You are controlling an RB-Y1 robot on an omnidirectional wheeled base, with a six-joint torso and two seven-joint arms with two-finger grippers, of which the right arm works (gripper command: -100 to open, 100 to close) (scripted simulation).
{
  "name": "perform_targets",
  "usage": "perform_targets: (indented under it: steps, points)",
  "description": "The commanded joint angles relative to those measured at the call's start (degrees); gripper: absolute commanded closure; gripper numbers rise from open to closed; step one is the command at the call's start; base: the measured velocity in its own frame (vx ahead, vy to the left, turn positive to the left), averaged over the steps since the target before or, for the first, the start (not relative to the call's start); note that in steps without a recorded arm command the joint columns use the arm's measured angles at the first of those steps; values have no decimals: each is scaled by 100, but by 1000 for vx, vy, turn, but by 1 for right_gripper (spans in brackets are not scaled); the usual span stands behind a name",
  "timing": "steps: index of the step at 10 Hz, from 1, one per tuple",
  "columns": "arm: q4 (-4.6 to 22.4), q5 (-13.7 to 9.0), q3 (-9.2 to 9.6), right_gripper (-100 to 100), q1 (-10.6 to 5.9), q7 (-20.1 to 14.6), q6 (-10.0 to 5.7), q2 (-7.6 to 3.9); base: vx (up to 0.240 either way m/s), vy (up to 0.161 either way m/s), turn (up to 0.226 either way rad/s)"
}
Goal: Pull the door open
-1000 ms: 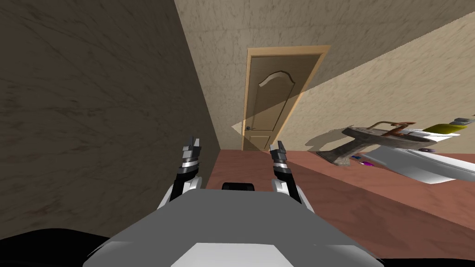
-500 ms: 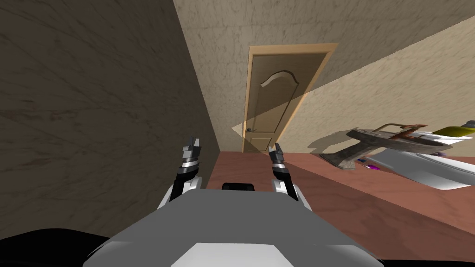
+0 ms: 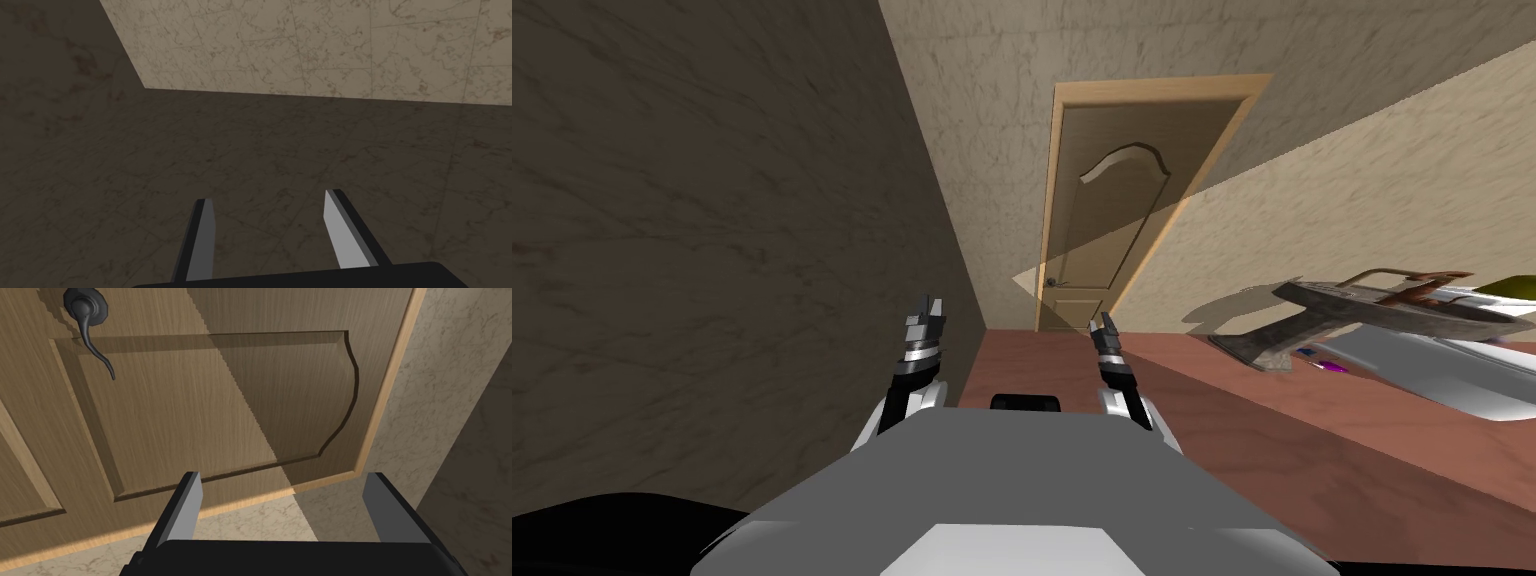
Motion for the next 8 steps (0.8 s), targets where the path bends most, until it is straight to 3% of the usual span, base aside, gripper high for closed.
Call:
perform_targets:
  steps: [1,7,8]
  points:
    - [200,48,-27,-100,-79,-46,-39,-38,100,16,5]
    - [886,225,-115,-100,-294,-217,-193,-184,97,17,4]
    - [1117,285,-145,-100,-367,-275,-245,-233,118,44,9]
